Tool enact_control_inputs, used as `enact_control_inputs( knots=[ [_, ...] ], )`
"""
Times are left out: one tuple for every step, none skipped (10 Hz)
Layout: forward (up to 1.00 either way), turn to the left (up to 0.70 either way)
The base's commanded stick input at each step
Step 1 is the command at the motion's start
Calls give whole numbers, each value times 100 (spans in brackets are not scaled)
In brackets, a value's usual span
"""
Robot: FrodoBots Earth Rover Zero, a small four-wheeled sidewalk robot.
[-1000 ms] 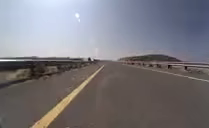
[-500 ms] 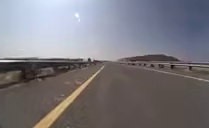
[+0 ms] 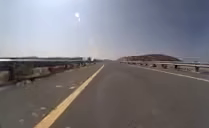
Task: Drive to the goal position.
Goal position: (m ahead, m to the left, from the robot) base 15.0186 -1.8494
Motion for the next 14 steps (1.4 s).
enact_control_inputs(
  knots=[
    [100,0],
    [100,0],
    [100,0],
    [100,0],
    [100,0],
    [100,0],
    [100,0],
    [100,0],
    [100,0],
    [100,0],
    [100,0],
    [100,0],
    [100,0],
    [100,0]
  ],
)
